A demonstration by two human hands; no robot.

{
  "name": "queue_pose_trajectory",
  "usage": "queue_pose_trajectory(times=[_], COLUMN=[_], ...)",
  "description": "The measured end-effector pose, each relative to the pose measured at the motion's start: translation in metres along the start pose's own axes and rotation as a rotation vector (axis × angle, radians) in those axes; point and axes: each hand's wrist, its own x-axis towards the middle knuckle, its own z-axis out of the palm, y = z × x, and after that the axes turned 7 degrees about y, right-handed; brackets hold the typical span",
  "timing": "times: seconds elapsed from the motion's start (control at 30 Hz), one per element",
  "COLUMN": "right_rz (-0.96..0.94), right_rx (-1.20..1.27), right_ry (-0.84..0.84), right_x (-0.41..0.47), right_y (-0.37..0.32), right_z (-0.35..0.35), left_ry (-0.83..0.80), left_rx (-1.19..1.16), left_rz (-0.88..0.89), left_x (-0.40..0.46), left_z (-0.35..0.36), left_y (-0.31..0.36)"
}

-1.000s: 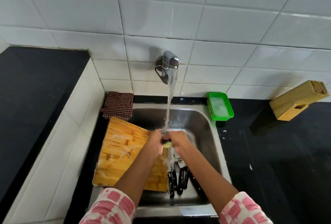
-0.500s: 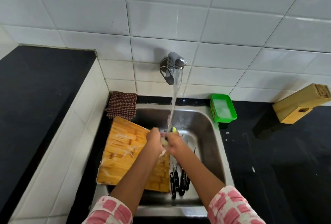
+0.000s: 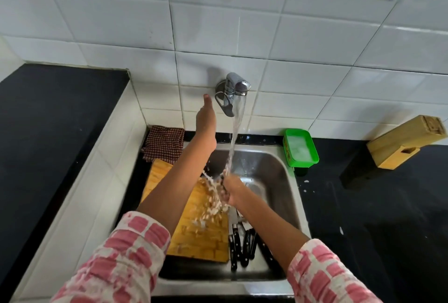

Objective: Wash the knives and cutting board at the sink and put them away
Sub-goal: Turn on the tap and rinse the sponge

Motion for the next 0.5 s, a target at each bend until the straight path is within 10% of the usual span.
queue_pose_trajectory(times=[0.5], right_rz=[-0.126], right_rx=[-0.417], right_ry=[-0.134], right_x=[-0.011], right_y=[-0.016], right_z=[-0.025], left_ry=[-0.152], left_rx=[-0.030], left_rz=[0.071], left_x=[-0.001], left_z=[0.014], left_y=[0.006])
